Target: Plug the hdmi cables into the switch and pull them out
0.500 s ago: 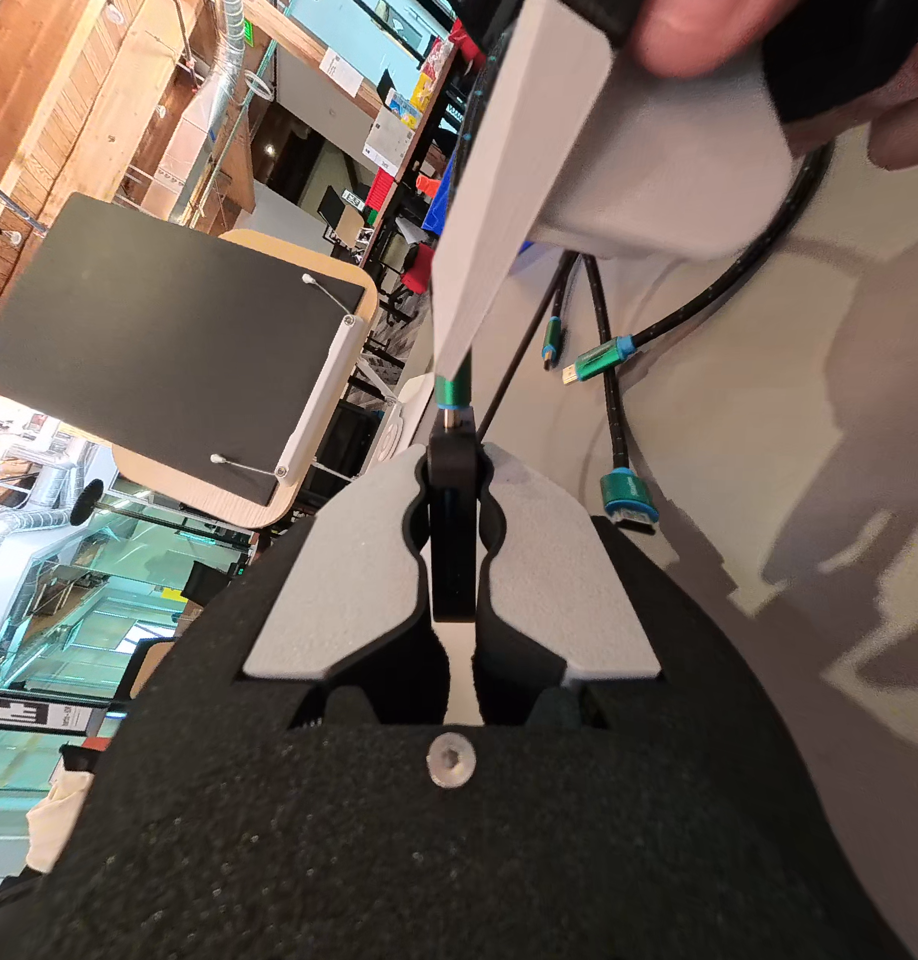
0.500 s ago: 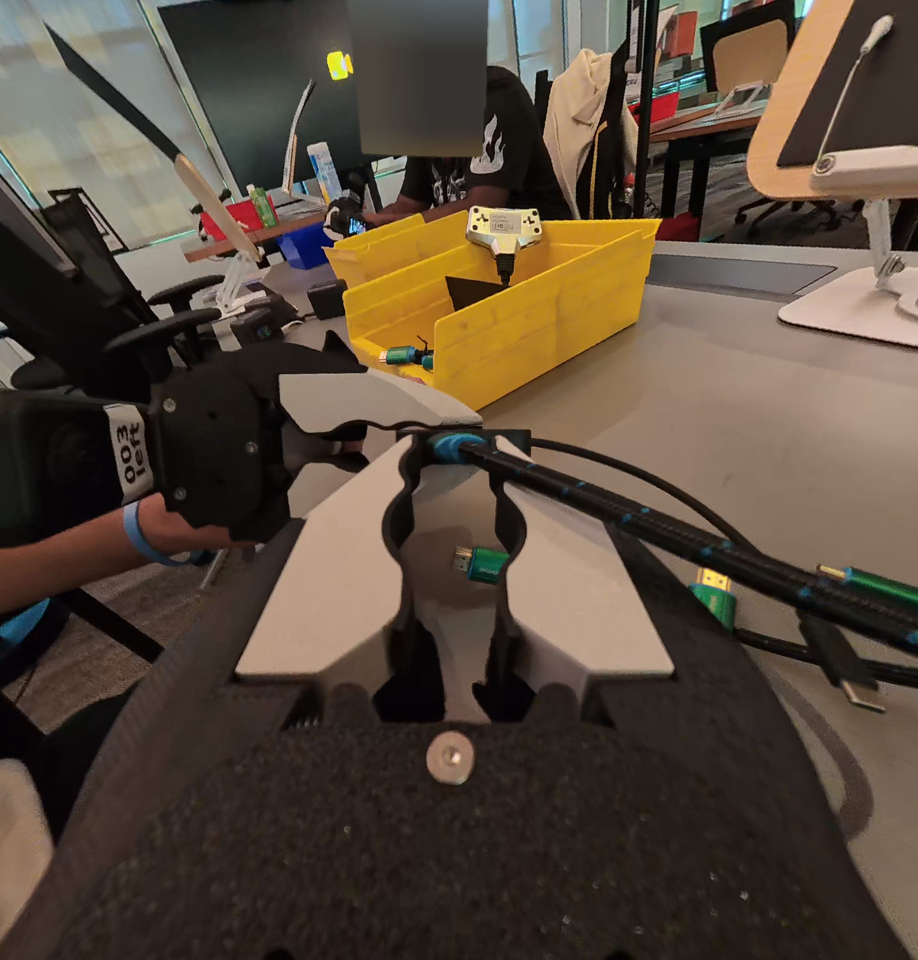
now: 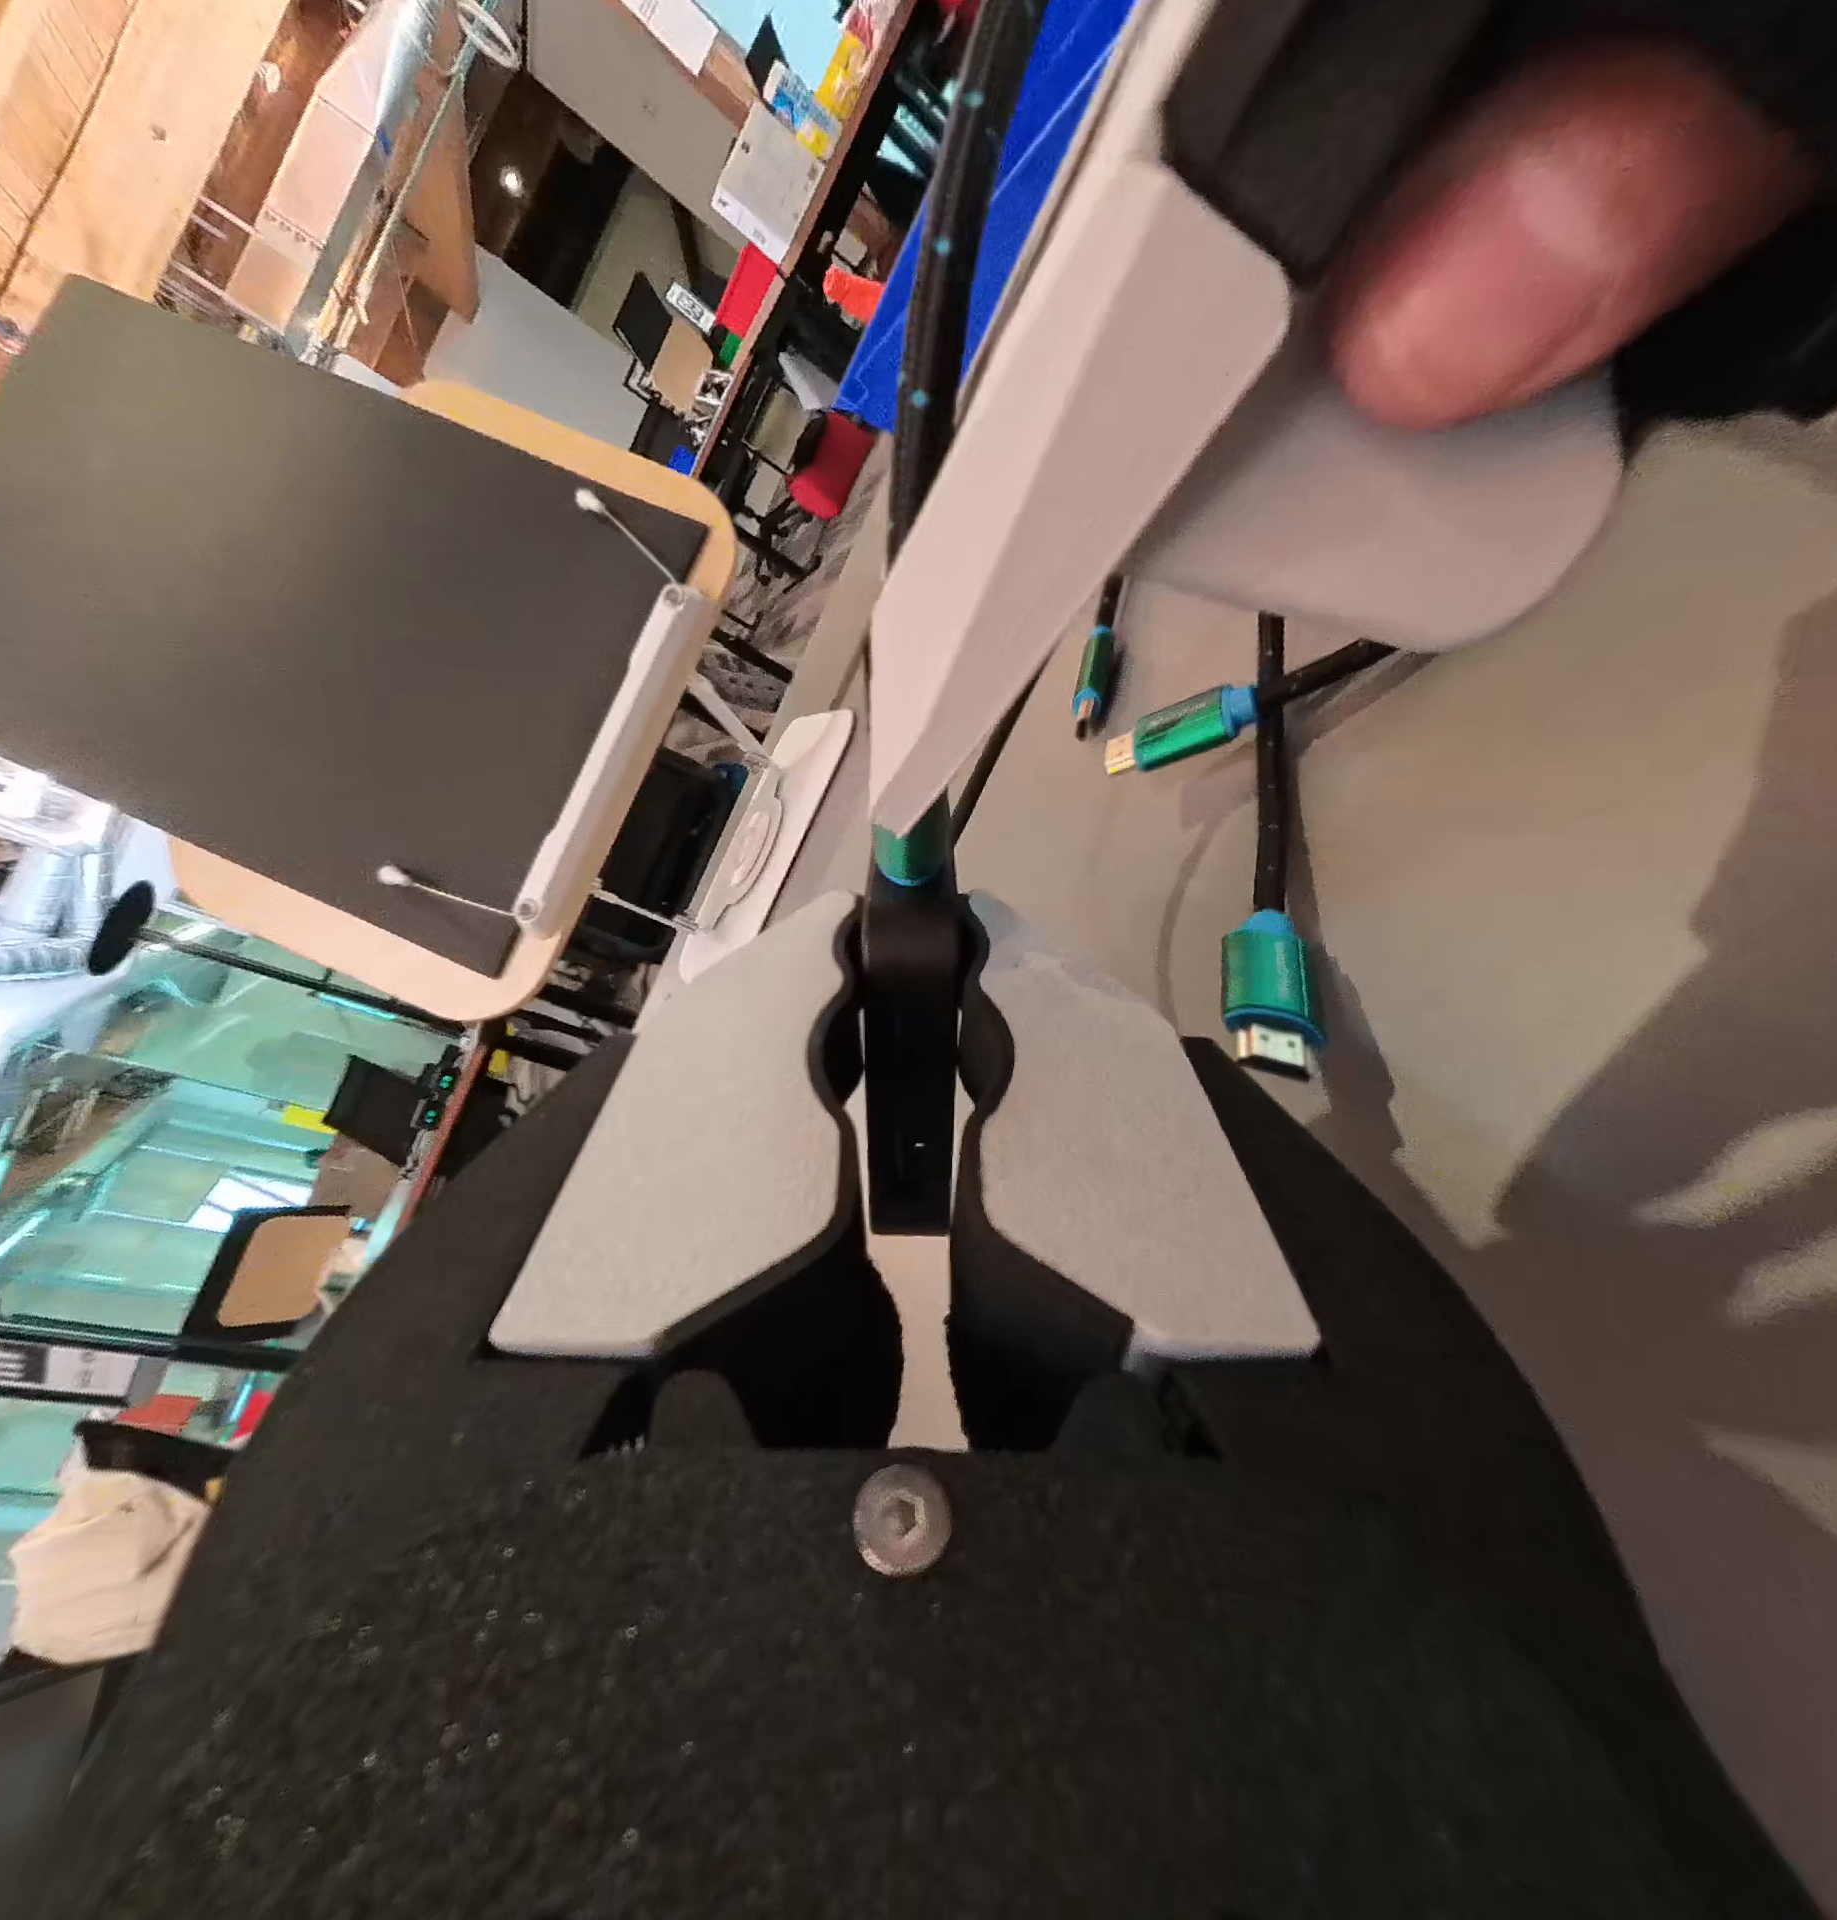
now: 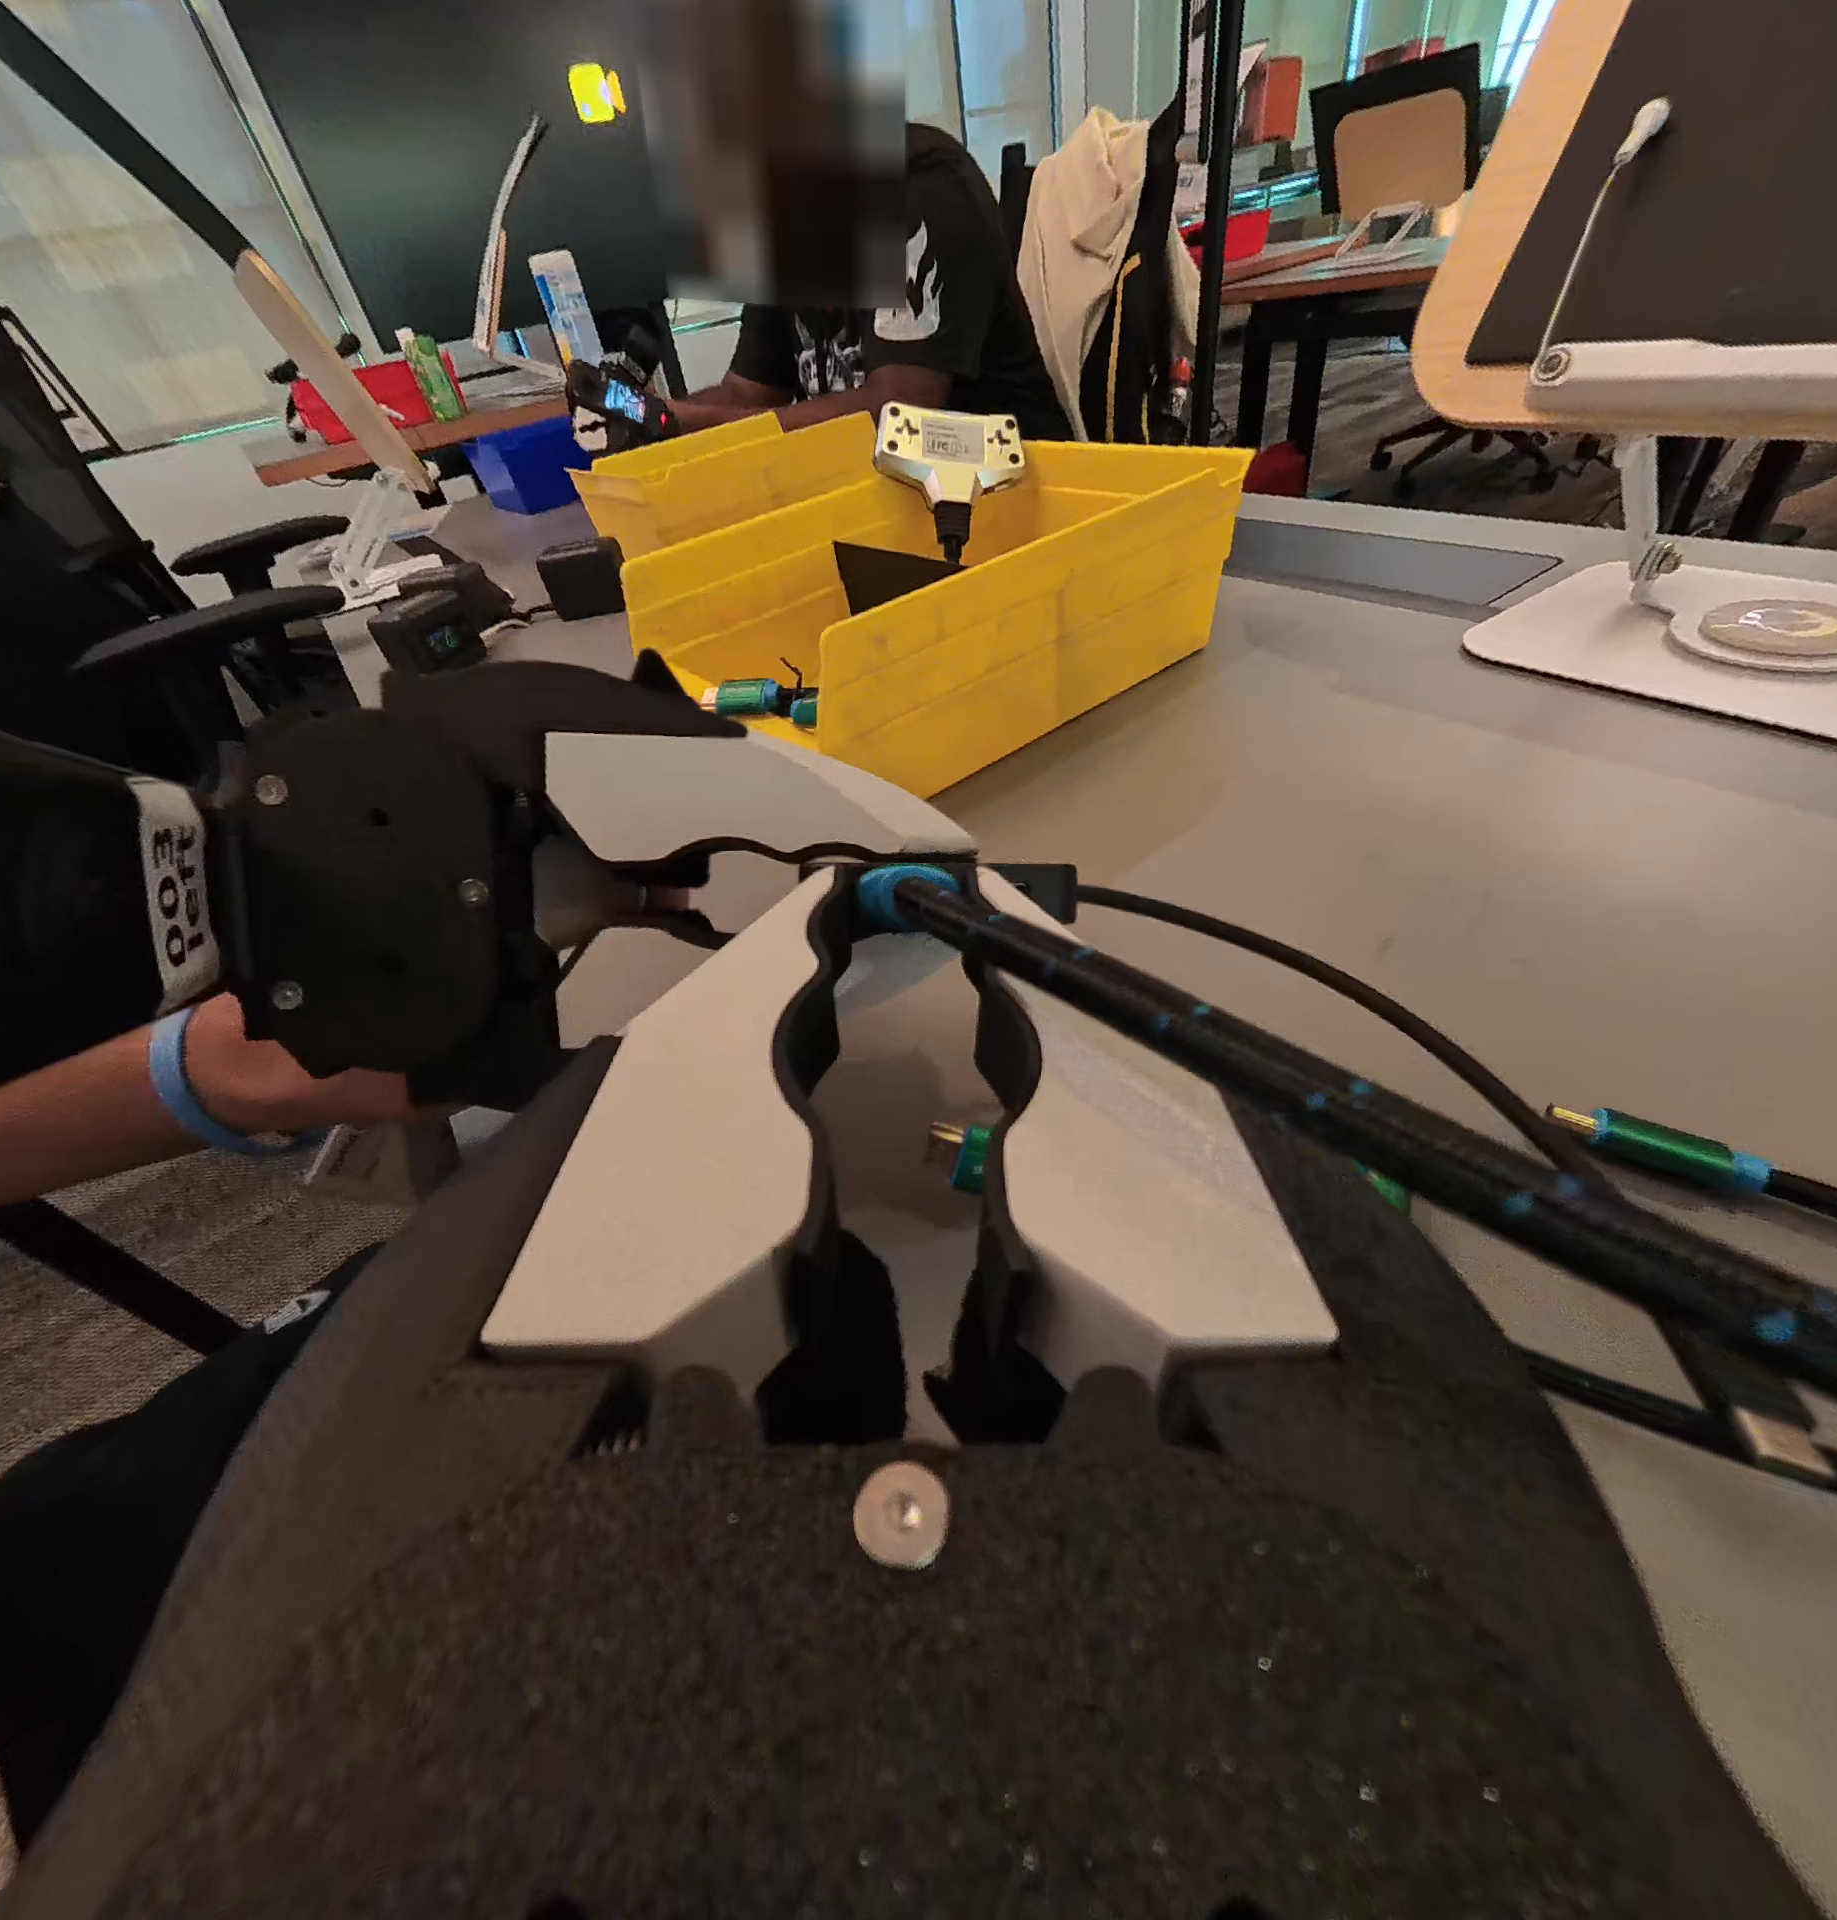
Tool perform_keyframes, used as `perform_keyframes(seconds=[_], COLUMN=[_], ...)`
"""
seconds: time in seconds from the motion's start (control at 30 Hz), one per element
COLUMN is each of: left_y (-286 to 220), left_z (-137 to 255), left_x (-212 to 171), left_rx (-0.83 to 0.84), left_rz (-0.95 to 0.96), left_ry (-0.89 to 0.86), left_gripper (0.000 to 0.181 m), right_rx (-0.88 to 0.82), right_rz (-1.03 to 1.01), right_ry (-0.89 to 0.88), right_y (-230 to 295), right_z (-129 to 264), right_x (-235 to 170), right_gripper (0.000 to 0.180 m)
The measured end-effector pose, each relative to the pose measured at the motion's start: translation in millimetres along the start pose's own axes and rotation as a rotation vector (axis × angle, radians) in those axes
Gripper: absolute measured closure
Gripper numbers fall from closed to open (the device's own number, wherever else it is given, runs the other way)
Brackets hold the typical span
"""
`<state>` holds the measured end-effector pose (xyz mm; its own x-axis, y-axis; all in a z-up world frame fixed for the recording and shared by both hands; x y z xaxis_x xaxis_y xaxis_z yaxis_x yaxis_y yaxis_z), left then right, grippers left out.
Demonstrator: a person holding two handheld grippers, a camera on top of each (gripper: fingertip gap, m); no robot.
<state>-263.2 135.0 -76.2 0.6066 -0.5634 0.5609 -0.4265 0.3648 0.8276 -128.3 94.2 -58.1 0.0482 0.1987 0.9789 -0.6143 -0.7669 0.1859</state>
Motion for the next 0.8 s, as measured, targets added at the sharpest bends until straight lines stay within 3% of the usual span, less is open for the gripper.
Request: perform_keyframes(seconds=[0.1, 0.3, 0.43, 0.6, 0.7, 0.8], left_y=[-1, 13, 43, 68, 69, 62], left_z=[-3, -6, -8, 0, 2, 0], left_x=[1, -8, -33, -52, -52, -48], left_rx=[0.0, -0.022, -0.036, -0.133, -0.225, -0.337], left_rz=[-0.001, 0.246, 0.61, 1.165, 1.384, 1.571], left_ry=[0.005, -0.006, 0.038, -0.1, -0.209, -0.29], left_gripper=[0.168, 0.167, 0.167, 0.167, 0.167, 0.167], right_rx=[-0.004, 0.112, 0.092, 0.032, 0.053, 0.218], right_rz=[-0.009, 0.064, 0.12, -0.082, -0.218, -0.345], right_ry=[0.009, -0.048, -0.08, -0.15, -0.093, -0.122], right_y=[-3, -9, -21, -55, -60, -48], right_z=[1, 11, 32, 56, 43, 20], right_x=[1, 3, 5, 7, -4, -10], right_gripper=[0.159, 0.154, 0.144, 0.131, 0.107, 0.102])
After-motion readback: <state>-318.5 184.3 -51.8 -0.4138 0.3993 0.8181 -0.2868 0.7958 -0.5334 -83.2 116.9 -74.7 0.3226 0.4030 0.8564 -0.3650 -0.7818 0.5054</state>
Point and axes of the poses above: each gripper's, where its closed fingertips meet, z back along the fingers, x out of its top, y = z × x across the jaws, the point moved 10 cm from there along z, back along the fingers, and after that the axes turned 15 degrees about x, right-handed, at the moved point
